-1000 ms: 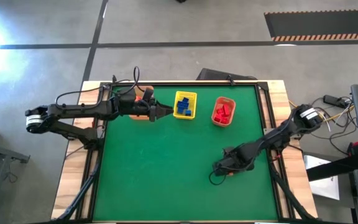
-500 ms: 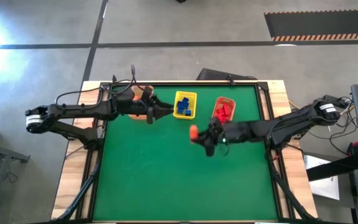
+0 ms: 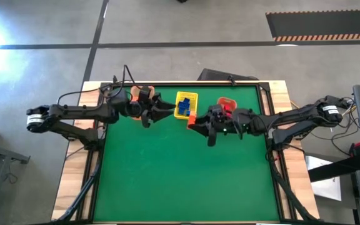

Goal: Sort & place blocks by color
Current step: Put the orange game piece into the light orange bin

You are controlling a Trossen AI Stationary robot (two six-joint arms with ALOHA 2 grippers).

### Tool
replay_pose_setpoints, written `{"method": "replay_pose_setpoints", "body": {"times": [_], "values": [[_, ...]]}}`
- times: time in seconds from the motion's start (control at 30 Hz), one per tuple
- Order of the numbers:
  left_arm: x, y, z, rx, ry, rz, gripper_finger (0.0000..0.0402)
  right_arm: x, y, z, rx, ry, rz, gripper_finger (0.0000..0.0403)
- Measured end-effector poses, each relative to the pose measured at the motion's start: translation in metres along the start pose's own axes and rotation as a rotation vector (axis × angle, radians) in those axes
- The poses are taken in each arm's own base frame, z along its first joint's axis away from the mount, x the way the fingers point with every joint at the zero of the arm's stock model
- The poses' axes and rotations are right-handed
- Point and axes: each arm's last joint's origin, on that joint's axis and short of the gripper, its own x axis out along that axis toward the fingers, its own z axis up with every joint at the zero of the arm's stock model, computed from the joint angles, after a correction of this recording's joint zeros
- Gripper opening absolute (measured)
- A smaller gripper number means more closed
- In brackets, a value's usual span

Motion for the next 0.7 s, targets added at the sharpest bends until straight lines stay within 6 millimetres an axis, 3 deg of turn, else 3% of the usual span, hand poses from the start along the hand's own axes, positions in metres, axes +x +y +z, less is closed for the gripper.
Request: {"method": "replay_pose_setpoints", "body": {"times": [0.43,0.7], "values": [[0.048,0.015,-0.016,-0.006,-0.002,-0.043,0.0201,0.002,-0.004,0.0,0.007,-0.001,-0.006,0.0126],[0.064,0.024,-0.028,-0.038,0.036,-0.027,0.0201,0.002,-0.004,0.001,0.008,-0.002,-0.009,0.0126]]}}
